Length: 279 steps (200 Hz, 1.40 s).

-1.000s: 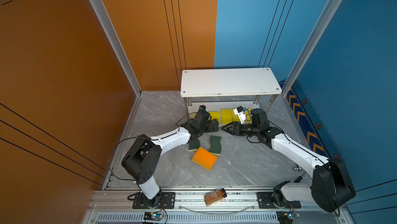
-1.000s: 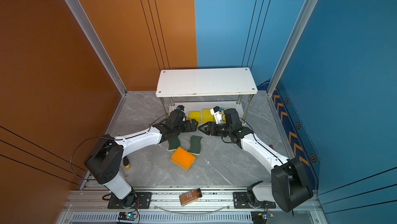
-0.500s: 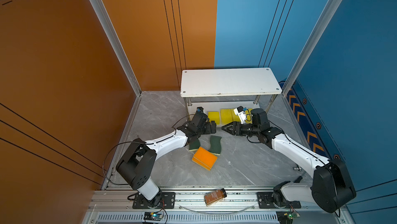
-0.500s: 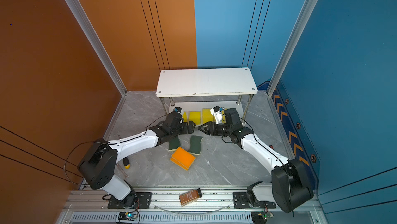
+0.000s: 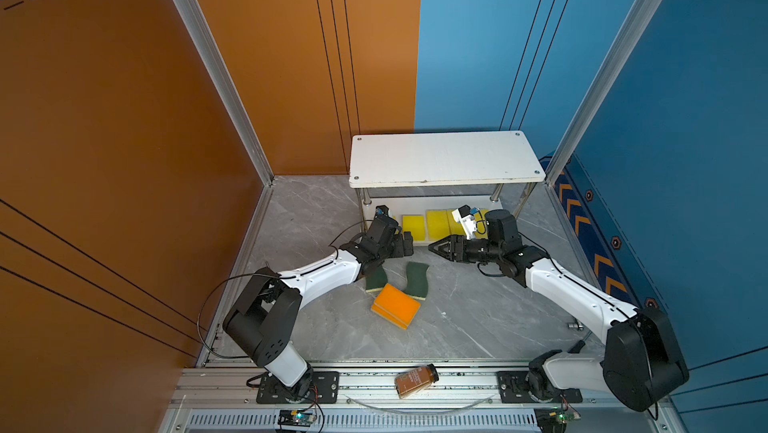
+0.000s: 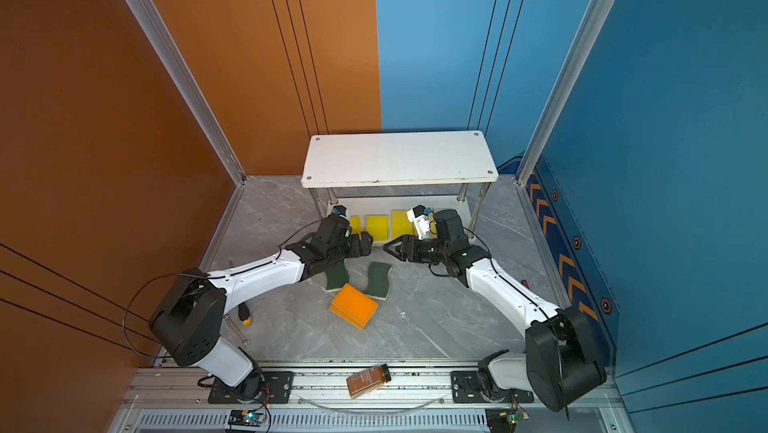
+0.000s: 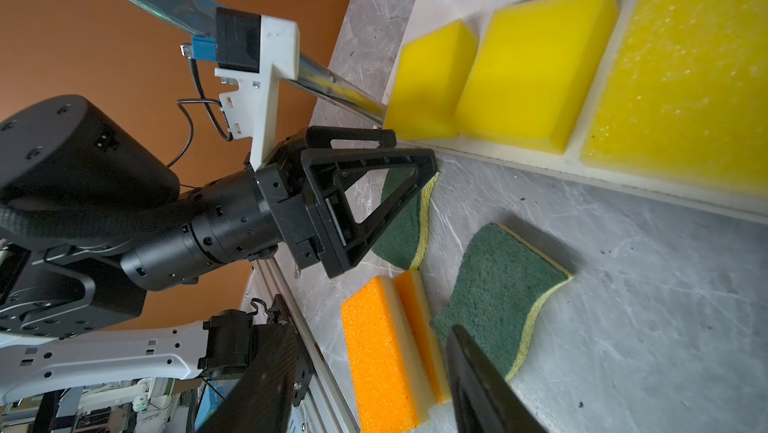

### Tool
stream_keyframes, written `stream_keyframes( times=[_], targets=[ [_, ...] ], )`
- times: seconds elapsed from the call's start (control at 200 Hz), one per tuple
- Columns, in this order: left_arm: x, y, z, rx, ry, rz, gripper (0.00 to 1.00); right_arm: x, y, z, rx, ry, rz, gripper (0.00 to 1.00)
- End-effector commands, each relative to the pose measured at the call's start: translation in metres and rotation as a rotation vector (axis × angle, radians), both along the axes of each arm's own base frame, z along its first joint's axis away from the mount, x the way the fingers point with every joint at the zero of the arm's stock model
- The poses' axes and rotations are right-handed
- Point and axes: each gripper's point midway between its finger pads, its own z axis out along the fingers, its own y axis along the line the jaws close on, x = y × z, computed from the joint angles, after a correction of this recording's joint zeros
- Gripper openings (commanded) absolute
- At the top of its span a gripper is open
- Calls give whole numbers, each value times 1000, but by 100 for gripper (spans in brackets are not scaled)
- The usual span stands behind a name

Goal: Place and organize the cleaning sponges onto the shelf

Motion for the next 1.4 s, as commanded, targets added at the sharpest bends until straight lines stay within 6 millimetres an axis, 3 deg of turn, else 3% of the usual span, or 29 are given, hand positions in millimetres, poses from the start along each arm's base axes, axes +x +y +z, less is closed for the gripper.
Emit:
stream_keyframes(
  times=[0.0,0.471,0.946,1.172,1.207,1.392],
  targets=[
    [0,13,-6,42,3,19,98,-2,-1,2,4,4,-2,57],
    [-1,19,-7,61,7,22,98,-1,0,4,8,0,-2,57],
    [-37,10,31,62,-49,-44,98,-5,12,4,-49,3,1,64],
    [-67,24,34,73,-38,-61,98,-27,39,-11,-163,-9,13,71],
    [-76,33,24,99,-8,-56,98,-32,42,-15,-186,-8,25,71],
    [-101,68,14,96,-1,38,98,-57,51,-32,-285,-25,93,73]
  ],
)
